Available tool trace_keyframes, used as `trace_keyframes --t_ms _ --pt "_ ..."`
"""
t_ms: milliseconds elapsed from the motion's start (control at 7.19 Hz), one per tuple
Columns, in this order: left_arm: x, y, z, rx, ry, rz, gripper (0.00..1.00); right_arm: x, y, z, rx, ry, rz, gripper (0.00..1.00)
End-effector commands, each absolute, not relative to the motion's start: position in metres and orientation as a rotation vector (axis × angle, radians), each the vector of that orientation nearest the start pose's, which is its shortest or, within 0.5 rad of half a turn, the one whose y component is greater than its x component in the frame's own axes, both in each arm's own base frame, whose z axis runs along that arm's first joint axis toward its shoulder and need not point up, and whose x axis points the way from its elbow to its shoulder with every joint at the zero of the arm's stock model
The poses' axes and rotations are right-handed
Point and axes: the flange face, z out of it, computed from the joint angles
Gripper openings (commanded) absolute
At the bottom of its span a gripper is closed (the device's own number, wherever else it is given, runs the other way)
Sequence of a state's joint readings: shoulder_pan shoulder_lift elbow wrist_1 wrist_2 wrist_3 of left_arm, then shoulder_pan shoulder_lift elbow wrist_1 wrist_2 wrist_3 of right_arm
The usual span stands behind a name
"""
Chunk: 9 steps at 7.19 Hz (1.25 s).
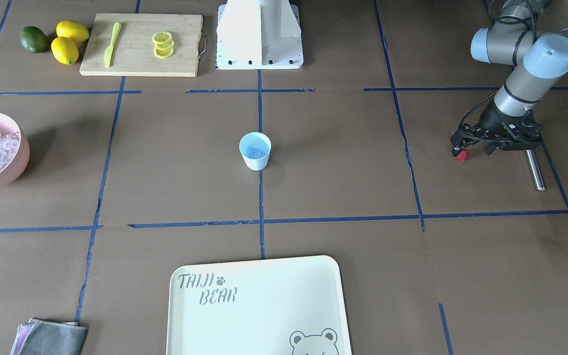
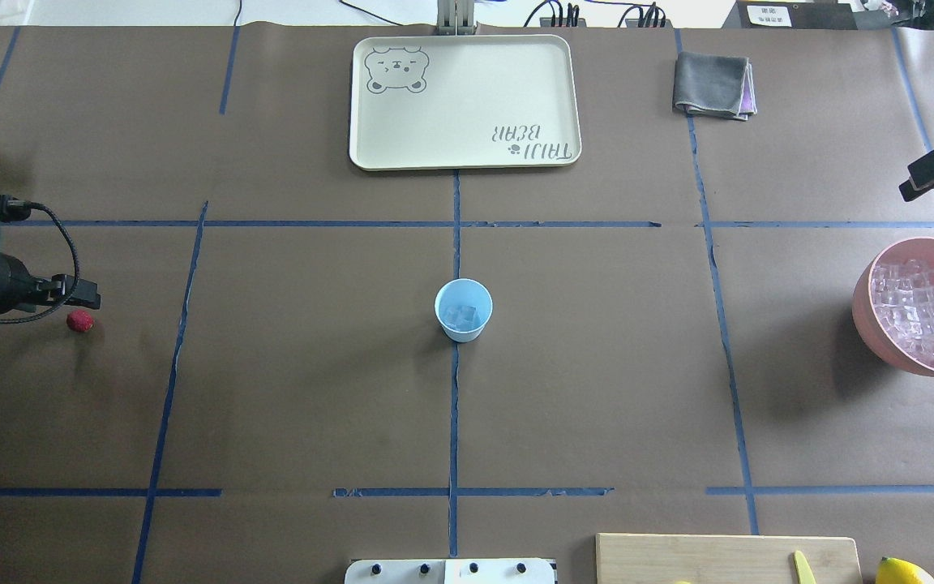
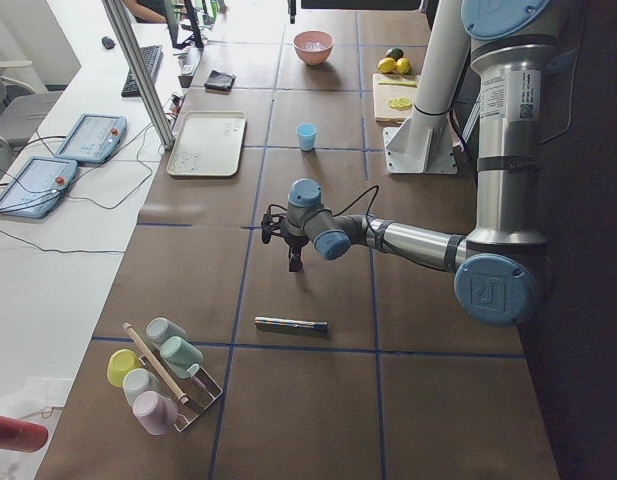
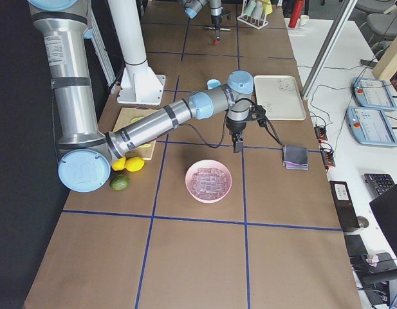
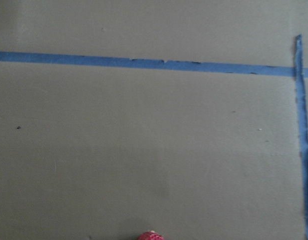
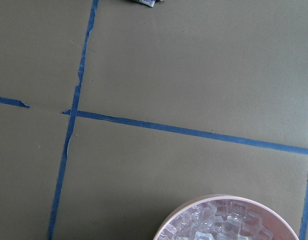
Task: Mash ice and strawberries in cup
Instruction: 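Raise the right gripper toward the ice bowl while the left gripper nears the strawberry, then lower the left gripper onto the red strawberry and grasp it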
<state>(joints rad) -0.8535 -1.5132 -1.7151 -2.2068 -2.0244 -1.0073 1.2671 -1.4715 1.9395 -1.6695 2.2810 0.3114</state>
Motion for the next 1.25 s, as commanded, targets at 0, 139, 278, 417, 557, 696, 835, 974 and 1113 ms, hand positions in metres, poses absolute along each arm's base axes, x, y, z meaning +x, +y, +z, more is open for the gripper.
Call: trace_keyframes --t_ms 0,139,278,417,557,696,835,974,1113 --pt "0.27 -0.43 0.559 0.118 0.815 -0.095 1.0 -0.082 -0.506 0.451 0.123 -0.78 -0.116 0.99" --pt "0.273 -0.428 0.562 0.111 0.811 -0.089 1.0 -0.082 -0.505 0.451 0.123 -0.78 -0.116 0.99" --pt "0.281 -0.425 0.566 0.1 0.807 -0.076 1.0 -0.082 -0.506 0.451 0.123 -0.779 -0.116 0.99" --pt "0.285 -0.424 0.566 0.097 0.807 -0.069 1.0 -0.082 -0.506 0.451 0.123 -0.779 -0.116 0.99" --pt "0.285 -0.424 0.566 0.097 0.807 -0.069 0.99 -0.082 -0.506 0.451 0.123 -0.779 -0.114 0.99" --pt "0.285 -0.424 0.564 0.099 0.811 -0.071 0.78 -0.082 -0.506 0.451 0.123 -0.779 -0.114 0.99" --pt "0.284 -0.423 0.563 0.101 0.812 -0.069 0.58 -0.082 -0.506 0.451 0.123 -0.781 -0.114 0.99" --pt "0.283 -0.423 0.562 0.102 0.813 -0.07 0.5 -0.082 -0.506 0.451 0.124 -0.779 -0.112 0.99" --pt "0.283 -0.423 0.562 0.101 0.812 -0.07 0.43 -0.082 -0.506 0.45 0.125 -0.781 -0.113 0.99"
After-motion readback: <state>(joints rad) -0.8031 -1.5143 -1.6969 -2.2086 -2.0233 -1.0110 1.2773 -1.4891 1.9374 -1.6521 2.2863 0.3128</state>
